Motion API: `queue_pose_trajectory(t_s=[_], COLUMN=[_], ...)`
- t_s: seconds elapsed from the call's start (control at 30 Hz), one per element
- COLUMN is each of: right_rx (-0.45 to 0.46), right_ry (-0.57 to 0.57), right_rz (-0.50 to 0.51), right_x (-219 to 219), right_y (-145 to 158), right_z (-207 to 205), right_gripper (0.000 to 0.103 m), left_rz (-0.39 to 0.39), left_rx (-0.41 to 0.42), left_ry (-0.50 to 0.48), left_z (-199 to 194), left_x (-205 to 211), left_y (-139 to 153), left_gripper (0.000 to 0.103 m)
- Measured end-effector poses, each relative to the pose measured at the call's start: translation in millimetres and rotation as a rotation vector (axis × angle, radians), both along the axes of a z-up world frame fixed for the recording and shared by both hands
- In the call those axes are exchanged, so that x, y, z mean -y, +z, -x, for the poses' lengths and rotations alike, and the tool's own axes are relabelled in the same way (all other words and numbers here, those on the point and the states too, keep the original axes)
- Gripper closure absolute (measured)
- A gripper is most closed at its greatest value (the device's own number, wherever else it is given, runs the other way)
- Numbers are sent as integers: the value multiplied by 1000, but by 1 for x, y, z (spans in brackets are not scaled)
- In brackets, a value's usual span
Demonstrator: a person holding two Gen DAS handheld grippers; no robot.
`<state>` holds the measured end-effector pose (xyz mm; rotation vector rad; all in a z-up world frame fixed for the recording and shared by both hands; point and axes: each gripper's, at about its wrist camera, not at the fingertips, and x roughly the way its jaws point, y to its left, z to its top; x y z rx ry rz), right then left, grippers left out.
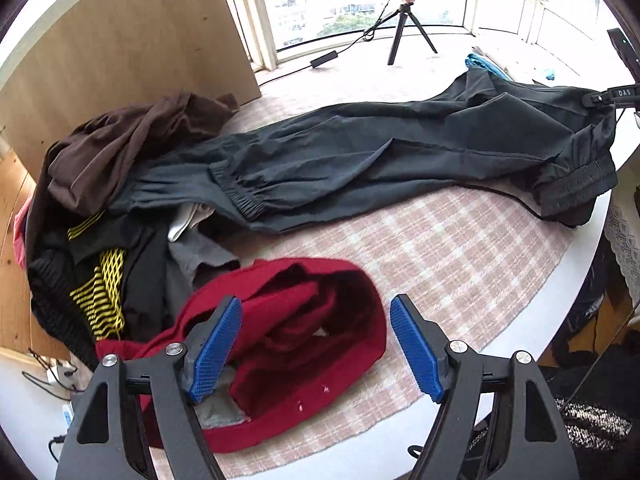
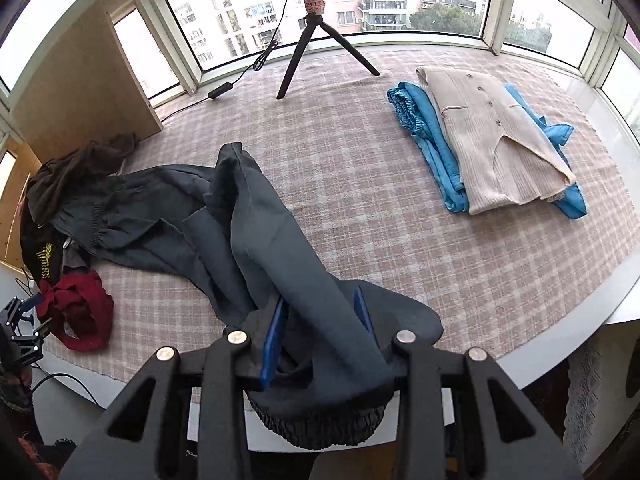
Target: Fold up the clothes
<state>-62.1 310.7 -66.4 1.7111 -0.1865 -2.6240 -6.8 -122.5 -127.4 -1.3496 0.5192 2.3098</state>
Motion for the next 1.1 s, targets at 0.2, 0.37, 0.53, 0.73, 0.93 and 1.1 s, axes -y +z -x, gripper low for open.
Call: queue_pose_trajectory(t_s=[0.2, 0.37, 0.53, 0.73, 0.93, 1.1], right_rx=[-73, -161, -88, 15, 13, -97], right_ry=[29, 18, -133, -391, -376, -284], right_rz=[371, -21, 178, 448, 484, 534], right_x=[-40, -48, -83, -98, -77, -62], right_y=[13, 31, -17, -111, -138, -125], right_z=[28, -16, -69, -118, -102, -72], right_gripper=[69, 50, 45, 45, 45, 68], left_rz=[-23, 22, 111, 194, 130, 91], left_rx=[-53, -76, -49, 21, 154, 32], left_ry=[-222, -369, -493, -580, -525, -414], left_z=[33, 47, 51, 62, 88, 107], left_x=[-127, -200, -245, -273, -256, -207], left_y=[-7, -30, -57, -88, -84, -34], left_gripper=[28, 28, 28, 37, 99, 100])
